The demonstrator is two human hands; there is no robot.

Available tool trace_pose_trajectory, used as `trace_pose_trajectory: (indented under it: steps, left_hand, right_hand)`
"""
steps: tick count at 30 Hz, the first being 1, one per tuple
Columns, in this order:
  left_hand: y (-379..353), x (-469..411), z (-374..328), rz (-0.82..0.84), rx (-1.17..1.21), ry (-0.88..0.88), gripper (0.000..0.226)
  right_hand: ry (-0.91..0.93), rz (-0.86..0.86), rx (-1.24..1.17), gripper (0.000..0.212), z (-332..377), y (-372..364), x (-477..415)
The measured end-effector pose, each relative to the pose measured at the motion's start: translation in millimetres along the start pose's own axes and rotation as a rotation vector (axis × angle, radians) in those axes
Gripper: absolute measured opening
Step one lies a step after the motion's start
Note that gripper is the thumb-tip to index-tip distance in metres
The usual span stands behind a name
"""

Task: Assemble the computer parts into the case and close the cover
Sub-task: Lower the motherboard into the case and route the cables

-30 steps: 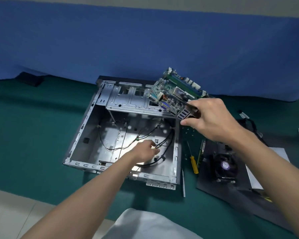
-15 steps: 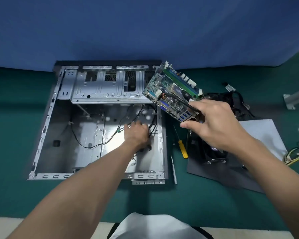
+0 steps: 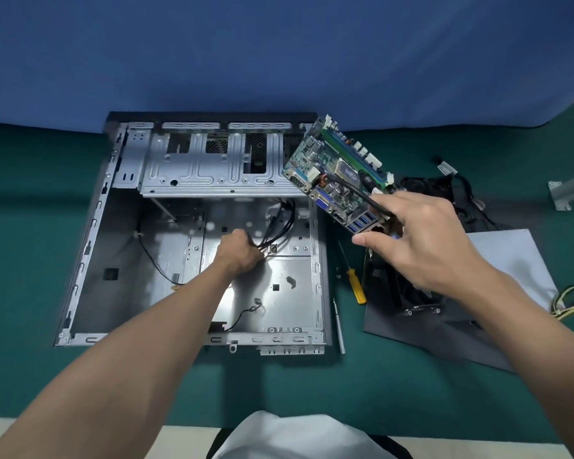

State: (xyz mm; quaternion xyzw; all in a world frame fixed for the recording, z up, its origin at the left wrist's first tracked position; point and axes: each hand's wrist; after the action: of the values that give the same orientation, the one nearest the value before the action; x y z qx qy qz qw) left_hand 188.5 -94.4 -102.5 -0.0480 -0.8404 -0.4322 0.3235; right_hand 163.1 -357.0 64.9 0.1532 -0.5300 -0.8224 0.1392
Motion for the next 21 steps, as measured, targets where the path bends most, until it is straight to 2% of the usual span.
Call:
trace_pose_trajectory:
  steps: [4,8,11,14,17,19,21]
  left_hand:
    - [16.7,15.4,-2.7,0.045,-0.004,-0.075,0.015]
    - [59.5,29.5,-2.7,0.044,-0.007,-0.166,0.016]
    - [100.4,37.8,0.5,0.082,0.079,-0.181,0.016]
    - [138.9,45.7,1.0,0.112,0.272,-0.197,0.014]
    - [166.7,54.8,1.0,0.047,0.400,-0.242,0.015]
    - [179.8,58.7,1.2,-0.010,0.364,-0.268,0.022]
    - [187.7,58.7,1.7,-0.046,0.280,-0.262,0.025]
  right_hand:
    - [0.038,-0.015,0.036,0.058,6.3,11.1,-2.2]
    - [0.079,-0.036,0.030,0.060,22.9,33.2,-5.4]
    - [0.130,0.010,-0.052,0.054,38.8,57.2,-7.8]
    - [0.200,0.074,-0.123,0.042,54.6,78.1,-7.6]
    - [0.258,0.152,-0.166,0.032,72.9,90.5,-8.0]
    - [0.321,0.202,-0.147,0.029,84.2,92.0,-9.2]
    - [0.396,0.253,-0.100,0.037,94.1,88.0,-9.6]
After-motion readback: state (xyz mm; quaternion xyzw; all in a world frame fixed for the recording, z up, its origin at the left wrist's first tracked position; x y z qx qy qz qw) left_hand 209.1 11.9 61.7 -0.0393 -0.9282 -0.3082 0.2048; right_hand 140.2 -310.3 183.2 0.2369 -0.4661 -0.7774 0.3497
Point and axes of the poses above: each hand's wrist, its own x-axis away from the middle knuckle, its own y-axis out of the back of the hand, z = x × y, and after that the axes turned 5 degrees about x, right-handed
